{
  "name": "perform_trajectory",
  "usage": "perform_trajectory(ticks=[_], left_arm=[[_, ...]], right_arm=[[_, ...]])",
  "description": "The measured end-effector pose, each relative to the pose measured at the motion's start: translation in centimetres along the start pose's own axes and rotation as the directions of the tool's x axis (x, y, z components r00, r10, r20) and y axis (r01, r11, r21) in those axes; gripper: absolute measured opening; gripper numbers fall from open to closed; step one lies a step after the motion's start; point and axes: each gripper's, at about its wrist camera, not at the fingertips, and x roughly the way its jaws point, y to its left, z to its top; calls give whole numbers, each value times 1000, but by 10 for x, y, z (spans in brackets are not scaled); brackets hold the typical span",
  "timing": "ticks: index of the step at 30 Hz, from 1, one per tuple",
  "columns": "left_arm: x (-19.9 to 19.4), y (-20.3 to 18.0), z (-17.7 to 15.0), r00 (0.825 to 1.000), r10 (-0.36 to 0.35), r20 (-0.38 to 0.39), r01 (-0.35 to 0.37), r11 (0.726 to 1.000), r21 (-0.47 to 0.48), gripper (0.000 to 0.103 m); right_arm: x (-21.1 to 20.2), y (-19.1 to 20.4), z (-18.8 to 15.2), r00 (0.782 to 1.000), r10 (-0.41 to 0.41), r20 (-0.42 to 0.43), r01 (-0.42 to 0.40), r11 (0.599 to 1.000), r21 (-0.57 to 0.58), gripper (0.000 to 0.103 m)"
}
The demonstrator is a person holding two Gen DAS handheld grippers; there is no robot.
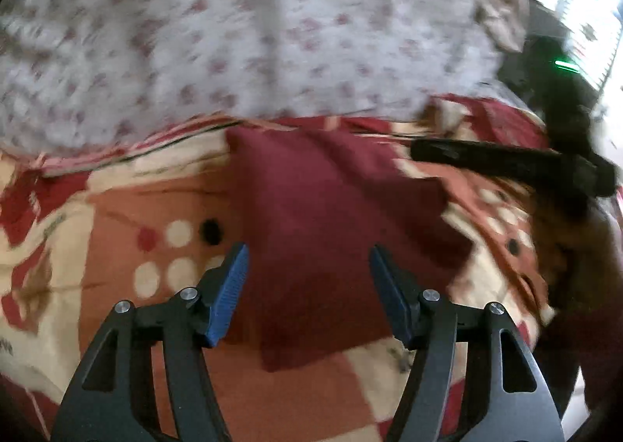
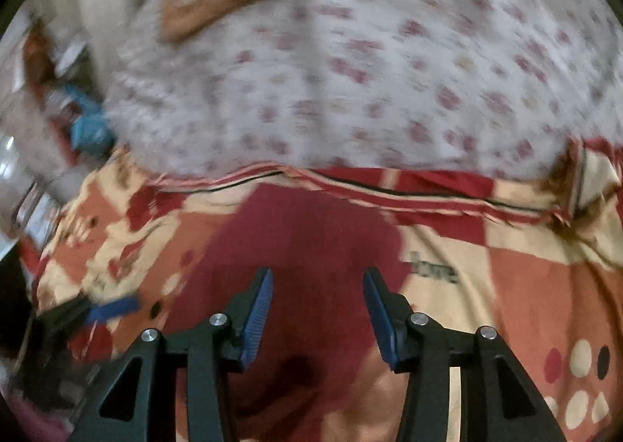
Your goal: Fold small clothes
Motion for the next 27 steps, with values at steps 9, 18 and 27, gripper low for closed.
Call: perform_trajectory(ticks=[9,18,27], left_arm=[[42,11,-33,995,-16,-98,12,999,-39,64],[22,7,-29,998,2,-58,-3,1000,-25,64],[24,9,-26,998,22,-52,-24,999,-45,64]], right_arm=[[20,29,-72,989,-100,-105,88,990,-113,35],[-7,11,-69,997,-44,-62,46,999,21,41],[2,19,-80,993,-90,-74,92,996,21,34]])
